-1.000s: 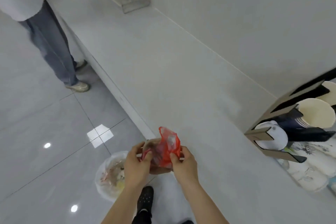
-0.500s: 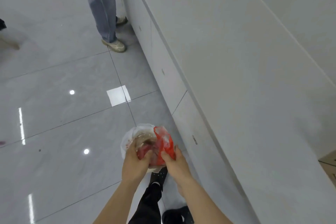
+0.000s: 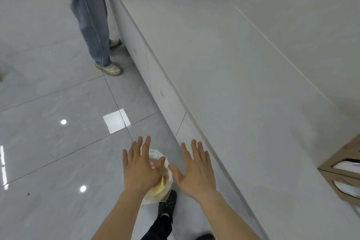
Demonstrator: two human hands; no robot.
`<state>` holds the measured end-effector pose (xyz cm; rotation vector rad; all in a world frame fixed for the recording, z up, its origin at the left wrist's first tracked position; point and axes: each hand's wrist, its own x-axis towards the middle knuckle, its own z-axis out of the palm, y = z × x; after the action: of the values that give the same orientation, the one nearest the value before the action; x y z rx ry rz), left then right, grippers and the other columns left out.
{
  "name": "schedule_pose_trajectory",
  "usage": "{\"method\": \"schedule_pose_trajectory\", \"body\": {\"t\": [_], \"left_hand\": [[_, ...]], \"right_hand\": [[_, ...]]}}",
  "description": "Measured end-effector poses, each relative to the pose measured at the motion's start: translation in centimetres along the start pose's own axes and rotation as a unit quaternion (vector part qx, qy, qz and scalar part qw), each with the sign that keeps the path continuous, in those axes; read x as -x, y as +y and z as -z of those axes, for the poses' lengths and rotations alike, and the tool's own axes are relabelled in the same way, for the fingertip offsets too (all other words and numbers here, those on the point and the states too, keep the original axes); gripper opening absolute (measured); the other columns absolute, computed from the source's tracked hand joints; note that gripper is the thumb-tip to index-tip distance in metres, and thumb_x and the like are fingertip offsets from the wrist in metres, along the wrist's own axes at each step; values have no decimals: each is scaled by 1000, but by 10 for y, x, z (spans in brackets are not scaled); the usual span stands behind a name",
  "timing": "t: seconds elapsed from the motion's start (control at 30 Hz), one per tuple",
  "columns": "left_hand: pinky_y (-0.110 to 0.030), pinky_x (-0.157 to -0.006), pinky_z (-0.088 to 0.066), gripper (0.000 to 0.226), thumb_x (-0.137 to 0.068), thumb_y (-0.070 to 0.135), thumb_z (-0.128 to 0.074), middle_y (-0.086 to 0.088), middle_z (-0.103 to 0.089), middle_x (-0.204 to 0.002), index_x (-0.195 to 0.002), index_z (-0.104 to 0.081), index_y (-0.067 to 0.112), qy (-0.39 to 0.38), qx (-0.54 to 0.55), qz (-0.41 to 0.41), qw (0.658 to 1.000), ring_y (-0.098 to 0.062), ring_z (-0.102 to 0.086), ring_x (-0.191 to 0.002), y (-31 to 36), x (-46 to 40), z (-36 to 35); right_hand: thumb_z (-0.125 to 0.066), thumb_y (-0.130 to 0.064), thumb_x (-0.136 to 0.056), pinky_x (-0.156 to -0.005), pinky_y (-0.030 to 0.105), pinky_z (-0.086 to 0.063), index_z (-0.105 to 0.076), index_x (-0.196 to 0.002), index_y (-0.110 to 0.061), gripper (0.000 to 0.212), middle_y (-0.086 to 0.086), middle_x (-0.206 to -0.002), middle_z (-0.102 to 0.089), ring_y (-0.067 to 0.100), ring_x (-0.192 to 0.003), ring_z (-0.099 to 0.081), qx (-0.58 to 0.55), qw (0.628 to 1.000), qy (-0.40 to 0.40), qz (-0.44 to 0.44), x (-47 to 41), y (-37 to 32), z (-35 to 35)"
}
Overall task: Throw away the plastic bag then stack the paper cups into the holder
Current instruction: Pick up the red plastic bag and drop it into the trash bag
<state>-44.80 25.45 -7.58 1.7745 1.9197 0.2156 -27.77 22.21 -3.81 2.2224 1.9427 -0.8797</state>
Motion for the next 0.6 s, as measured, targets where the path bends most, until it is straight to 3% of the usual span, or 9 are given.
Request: {"method": "schedule_pose_trajectory", "body": {"t": [0.13,0.27,0.4,0.6], "left_hand": [[-50,-126,1,82,-88,72,-35,0,-15,-168,-158,-17,33,26,-42,-102,994,-24,-7,-156,35,-17,18],[-51,-125,4,85,-86,75,-31,0,-13,-169,-158,-14,34,29,-64,-195,978,-25,-4,-156,81,-34,31],[-53,-125,-1,86,-86,78,-31,0,-16,-168,-158,-16,34,26,-71,-289,954,-26,-6,-156,136,-42,32],[-53,-125,-4,87,-87,77,-33,-2,-23,-166,-158,-20,31,-13,-82,-416,906,-28,-12,-155,225,-26,5]], "right_hand": [[-6,-81,-89,-130,49,2,-4,-164,-29,91,9,-173,9,29,-159,15,31,997,74,-2,-1,16,30],[1,-84,-83,-130,50,3,-7,-164,-30,98,8,-173,6,29,-160,11,29,991,124,-49,8,40,60],[-19,-80,-91,-129,49,-1,-17,-163,-28,89,10,-173,-4,31,-160,2,15,977,185,-108,27,75,83],[-22,-81,-90,-128,46,0,-20,-163,-28,90,9,-173,-5,30,-161,1,-17,944,247,-219,80,141,104]]}}
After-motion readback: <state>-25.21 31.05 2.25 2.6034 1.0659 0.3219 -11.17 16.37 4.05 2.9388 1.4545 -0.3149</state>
